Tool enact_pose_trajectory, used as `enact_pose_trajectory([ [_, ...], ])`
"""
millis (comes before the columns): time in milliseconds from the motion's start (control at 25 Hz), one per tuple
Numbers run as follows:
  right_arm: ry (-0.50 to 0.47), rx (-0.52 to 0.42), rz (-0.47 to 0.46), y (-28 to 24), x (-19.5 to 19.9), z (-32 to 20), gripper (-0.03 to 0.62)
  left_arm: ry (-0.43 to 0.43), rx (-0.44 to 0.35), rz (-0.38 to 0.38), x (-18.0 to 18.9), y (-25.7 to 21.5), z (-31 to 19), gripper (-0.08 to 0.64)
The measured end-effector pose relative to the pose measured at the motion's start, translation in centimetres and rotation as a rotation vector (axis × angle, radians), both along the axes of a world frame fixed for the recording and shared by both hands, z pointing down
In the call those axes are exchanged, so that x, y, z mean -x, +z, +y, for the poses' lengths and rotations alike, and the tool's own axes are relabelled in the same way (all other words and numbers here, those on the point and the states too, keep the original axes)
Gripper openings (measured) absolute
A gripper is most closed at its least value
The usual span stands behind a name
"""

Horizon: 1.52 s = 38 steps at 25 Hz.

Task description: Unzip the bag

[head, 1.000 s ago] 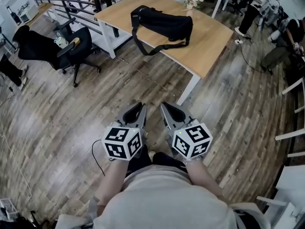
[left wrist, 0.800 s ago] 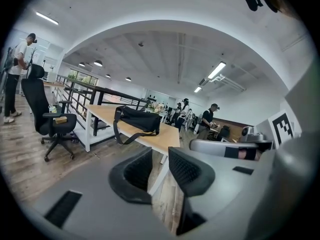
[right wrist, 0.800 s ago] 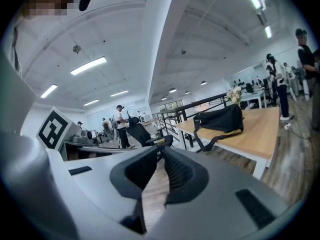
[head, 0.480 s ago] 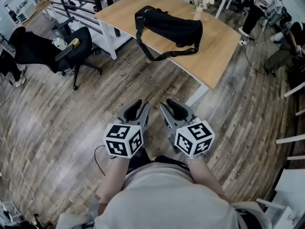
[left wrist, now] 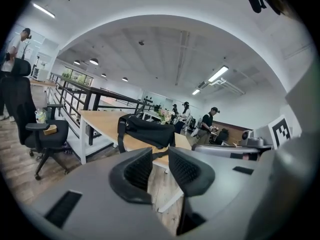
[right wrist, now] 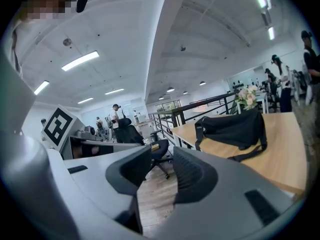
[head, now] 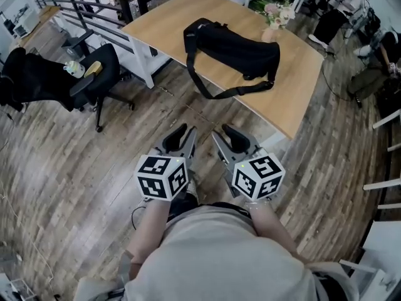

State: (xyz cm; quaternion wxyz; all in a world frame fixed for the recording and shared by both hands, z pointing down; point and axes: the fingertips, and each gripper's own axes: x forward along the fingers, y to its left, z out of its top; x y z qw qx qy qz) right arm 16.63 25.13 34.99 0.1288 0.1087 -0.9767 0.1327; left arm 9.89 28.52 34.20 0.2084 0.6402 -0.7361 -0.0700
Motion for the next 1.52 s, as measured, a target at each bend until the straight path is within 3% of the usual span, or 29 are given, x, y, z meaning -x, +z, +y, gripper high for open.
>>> enact_pose_trajectory([
  [360, 0.003, 0.013, 0.02, 1.0, 7.6, -2.4, 0.133, 0.013, 0.006, 0.026, 7.0, 1.0, -2.3, 0.094],
  [840, -0.006, 0.033, 0.061, 2.4, 11.6, -4.2, 0.13, -0.004, -0.016, 0.087, 11.3, 2.2, -4.0, 0.092],
  [1160, -0.022, 0.014, 0.074, 2.8, 15.6, -8.7, 0.124, -0.018, -0.007, 0.095, 15.2, 2.7, -7.7, 0.092],
  [1520, -0.082, 0.019, 0.052, 2.8, 23.5, -15.1, 0.124, -0.062, 0.011, 0.082, 22.3, 3.0, -13.9, 0.092],
])
